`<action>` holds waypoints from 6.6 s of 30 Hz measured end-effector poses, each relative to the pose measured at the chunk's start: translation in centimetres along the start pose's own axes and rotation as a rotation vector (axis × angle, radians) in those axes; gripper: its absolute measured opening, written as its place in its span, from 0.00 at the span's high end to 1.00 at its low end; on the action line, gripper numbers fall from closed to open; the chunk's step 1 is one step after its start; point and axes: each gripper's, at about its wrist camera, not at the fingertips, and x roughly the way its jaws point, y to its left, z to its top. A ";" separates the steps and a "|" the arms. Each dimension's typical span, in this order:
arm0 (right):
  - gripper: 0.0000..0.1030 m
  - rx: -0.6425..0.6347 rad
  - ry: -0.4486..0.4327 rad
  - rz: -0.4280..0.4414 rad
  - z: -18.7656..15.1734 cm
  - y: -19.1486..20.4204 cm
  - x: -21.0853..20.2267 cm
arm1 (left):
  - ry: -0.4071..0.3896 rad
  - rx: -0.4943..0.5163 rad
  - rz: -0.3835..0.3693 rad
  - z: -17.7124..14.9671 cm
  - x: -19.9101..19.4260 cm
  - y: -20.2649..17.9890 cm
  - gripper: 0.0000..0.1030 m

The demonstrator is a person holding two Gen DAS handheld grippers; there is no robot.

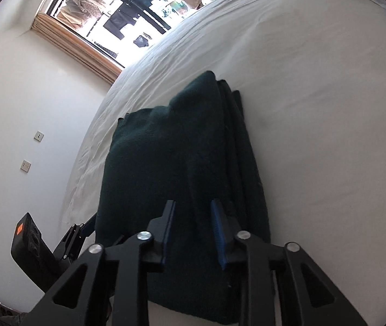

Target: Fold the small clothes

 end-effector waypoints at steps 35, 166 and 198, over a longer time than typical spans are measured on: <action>0.73 0.002 0.079 -0.089 3.5 2.7 3.6 | 0.230 -0.683 -0.586 3.2 6.1 11.8 0.61; 0.00 -0.451 -0.239 -0.393 -30.2 29.3 -5.2 | 0.026 -0.419 0.332 -20.0 -25.8 12.9 0.00; 0.00 -0.435 -0.193 -0.414 -30.7 28.2 -3.8 | 0.063 -0.446 0.335 -21.1 -24.5 13.0 0.00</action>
